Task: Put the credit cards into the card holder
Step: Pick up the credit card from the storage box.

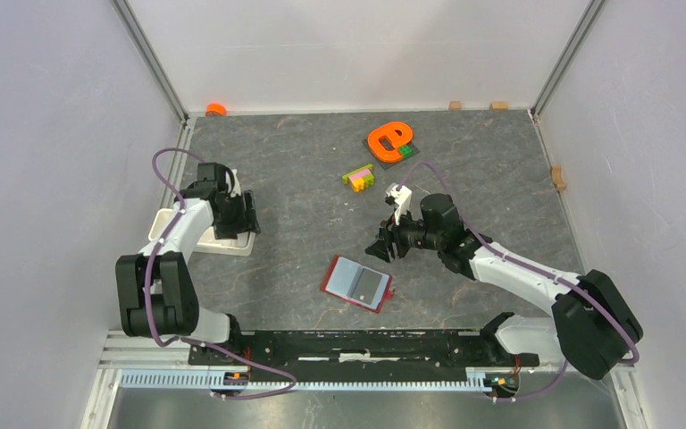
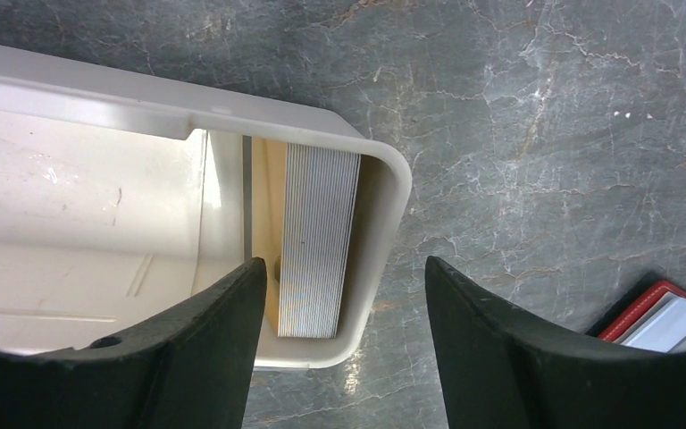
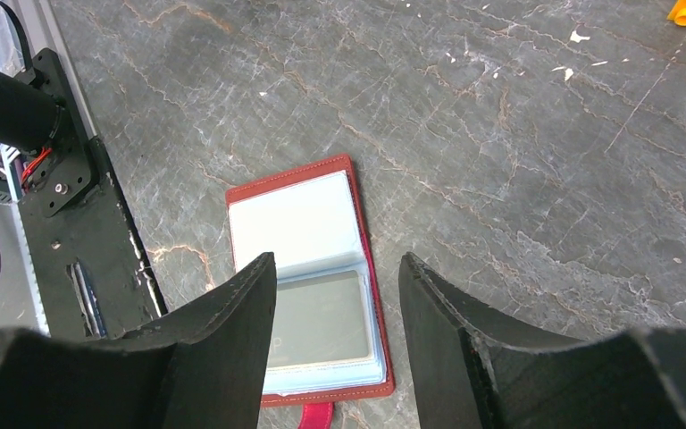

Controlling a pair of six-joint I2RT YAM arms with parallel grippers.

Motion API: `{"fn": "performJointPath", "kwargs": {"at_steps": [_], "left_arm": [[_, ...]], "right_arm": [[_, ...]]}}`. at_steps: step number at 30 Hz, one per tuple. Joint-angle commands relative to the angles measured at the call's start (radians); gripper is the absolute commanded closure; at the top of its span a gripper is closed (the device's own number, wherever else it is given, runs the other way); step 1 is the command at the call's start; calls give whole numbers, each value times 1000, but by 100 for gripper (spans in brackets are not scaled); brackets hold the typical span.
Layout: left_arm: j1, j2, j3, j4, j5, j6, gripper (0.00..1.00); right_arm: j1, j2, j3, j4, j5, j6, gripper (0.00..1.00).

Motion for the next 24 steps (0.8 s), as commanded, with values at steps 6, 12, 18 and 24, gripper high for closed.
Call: {"fn": "performJointPath", "kwargs": {"at_steps": [6,12,18,24], "left_arm": [[-4,55,41,-20,9,28,7],[-4,91,49,-20,34,28,4],[-4,49,39,-14,58,30,9],[-4,9,26,2,86,28,12]], "right_arm": [[-8,13,-1,44,-33,6,42],[-11,21,-1,47,-42,6,42],[-14,24,-1,47,-45,4,42],[-17,30,-1,47,-47,5,42]]}}
